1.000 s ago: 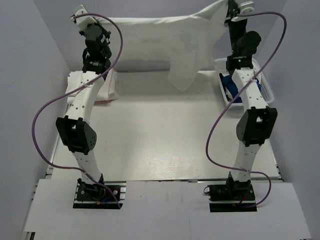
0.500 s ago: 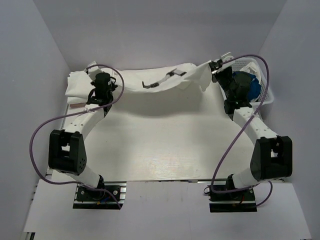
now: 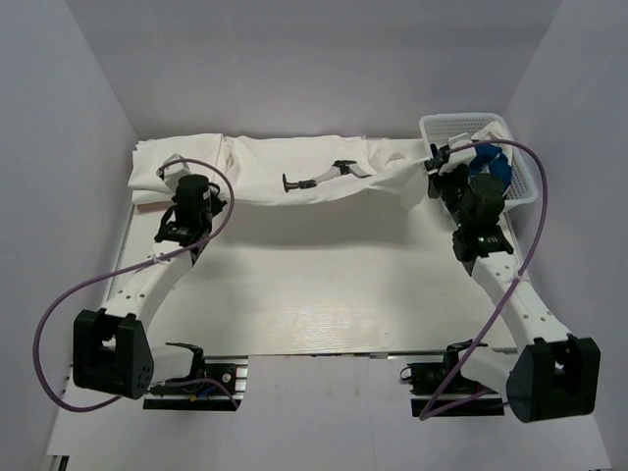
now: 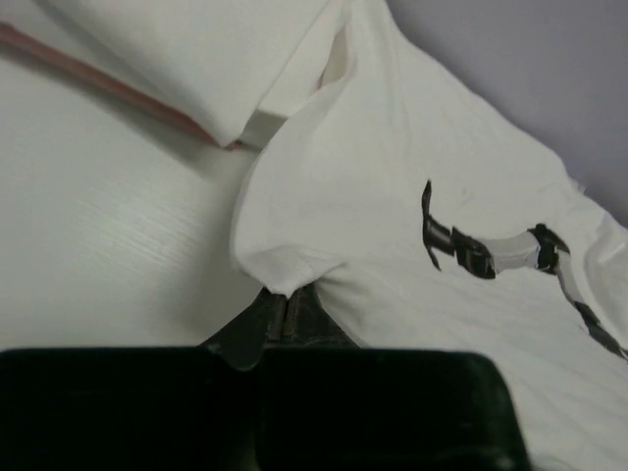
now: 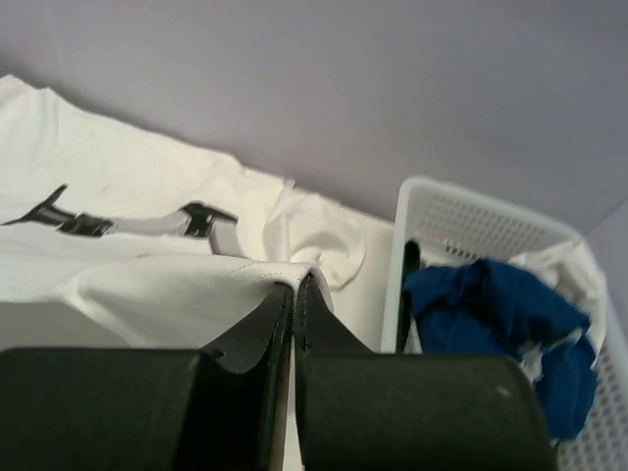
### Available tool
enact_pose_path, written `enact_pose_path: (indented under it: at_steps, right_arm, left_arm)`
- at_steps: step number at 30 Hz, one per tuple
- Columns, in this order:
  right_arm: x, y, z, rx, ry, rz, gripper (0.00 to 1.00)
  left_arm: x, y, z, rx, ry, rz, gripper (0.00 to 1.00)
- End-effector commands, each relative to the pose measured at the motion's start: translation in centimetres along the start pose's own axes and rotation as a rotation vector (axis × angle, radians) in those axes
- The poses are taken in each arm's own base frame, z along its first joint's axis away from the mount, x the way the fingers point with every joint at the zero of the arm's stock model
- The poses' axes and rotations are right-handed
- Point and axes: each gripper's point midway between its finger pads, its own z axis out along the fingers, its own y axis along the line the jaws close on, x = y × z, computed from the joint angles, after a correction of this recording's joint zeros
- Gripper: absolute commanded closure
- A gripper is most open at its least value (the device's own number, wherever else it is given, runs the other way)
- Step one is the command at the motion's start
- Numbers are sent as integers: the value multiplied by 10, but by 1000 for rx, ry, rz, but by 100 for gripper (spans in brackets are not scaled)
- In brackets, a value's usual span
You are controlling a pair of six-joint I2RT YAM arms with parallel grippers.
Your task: Fold and stack the t-shirts
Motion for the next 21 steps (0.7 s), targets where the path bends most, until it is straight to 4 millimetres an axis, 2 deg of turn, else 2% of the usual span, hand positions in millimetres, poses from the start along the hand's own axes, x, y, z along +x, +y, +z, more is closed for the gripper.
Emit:
enact_pose_path:
  at_steps: [1, 4, 5, 8, 10, 11, 14, 17, 18, 19, 21]
  right_arm:
    - [35, 11, -28, 9, 169, 115, 100]
    - [64, 19, -48, 22, 304, 176, 100]
    - [68, 20, -52, 24, 327, 188, 100]
    - [105, 42, -78, -17, 514, 247, 100]
    - [136, 58, -101, -45, 668, 269, 100]
    - [152, 55, -116, 13, 748, 277, 100]
    - [167, 61, -141, 51, 875, 305, 100]
    - [172, 71, -159, 64, 963, 366, 100]
    - [170, 68, -159, 90, 961, 360, 100]
    - [166, 76, -162, 110, 962, 430, 100]
    - [159, 76, -161, 133, 962, 467, 100]
  left_arm:
    - [25, 16, -18, -27, 96, -6, 100]
    - [49, 25, -26, -30, 174, -27, 100]
    - [58, 33, -30, -47, 192, -32, 100]
    - [79, 43, -37, -66, 265, -44, 100]
    - [84, 50, -44, -87, 285, -54, 100]
    - [90, 55, -47, -101, 297, -60, 100]
    - [99, 68, -57, -147, 325, -72, 100]
    - [114, 83, -65, -203, 381, -56, 100]
    - [119, 88, -68, -220, 397, -57, 100]
    - [127, 94, -71, -236, 422, -64, 100]
    - [138, 103, -77, -278, 453, -77, 100]
